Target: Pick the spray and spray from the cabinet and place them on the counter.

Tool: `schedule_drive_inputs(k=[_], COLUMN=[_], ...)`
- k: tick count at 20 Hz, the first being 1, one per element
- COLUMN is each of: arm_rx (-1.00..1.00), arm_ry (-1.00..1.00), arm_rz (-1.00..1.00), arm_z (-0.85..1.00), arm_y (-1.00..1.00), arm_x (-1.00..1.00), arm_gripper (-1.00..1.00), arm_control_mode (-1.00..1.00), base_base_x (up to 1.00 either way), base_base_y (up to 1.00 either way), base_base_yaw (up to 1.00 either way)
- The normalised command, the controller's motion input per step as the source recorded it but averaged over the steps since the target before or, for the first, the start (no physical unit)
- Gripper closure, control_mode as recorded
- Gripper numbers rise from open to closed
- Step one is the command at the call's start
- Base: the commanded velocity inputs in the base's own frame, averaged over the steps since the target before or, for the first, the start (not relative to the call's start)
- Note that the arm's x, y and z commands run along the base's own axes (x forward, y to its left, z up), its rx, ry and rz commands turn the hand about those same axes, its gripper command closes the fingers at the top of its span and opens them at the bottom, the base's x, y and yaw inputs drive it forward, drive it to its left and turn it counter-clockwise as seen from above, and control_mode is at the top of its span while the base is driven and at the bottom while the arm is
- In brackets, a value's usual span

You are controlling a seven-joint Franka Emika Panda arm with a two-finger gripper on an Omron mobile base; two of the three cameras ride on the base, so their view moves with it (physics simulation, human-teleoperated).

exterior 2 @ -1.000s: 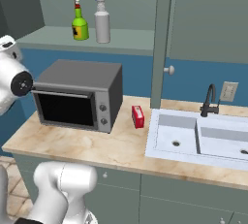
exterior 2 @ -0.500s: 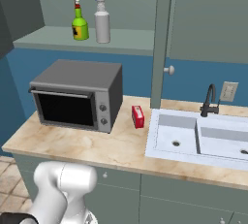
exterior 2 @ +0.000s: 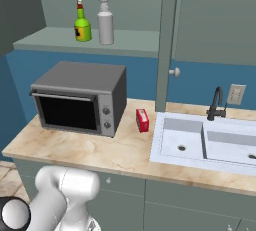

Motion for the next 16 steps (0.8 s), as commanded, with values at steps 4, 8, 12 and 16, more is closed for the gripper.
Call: schedule_drive_inputs(k=[4,8,12,16], arm_rx=[-0.04,0.00,0.00,0.00], arm_ry=[0.05,0.00,-0.01,-0.04], arm_rz=[0.00,0.00,-0.03,-0.02], arm_z=[-0.29,-0.01,0.00,0.00], arm_y=[0.59,0.18,-0.12,-0.26], arm_x=[0.38,0.14,0.00,-0.01], arm_gripper=[-1.00,-1.00,-1.00,-1.00], arm_control_mode=[-1.00,-1.00,-1.00,-1.00], base_base_x=[0.00,0.00,0.00,0.00], base_base_y=[0.00,0.00,0.00,0.00], base_base_yaw=[0.00,0.00,0.00,0.00])
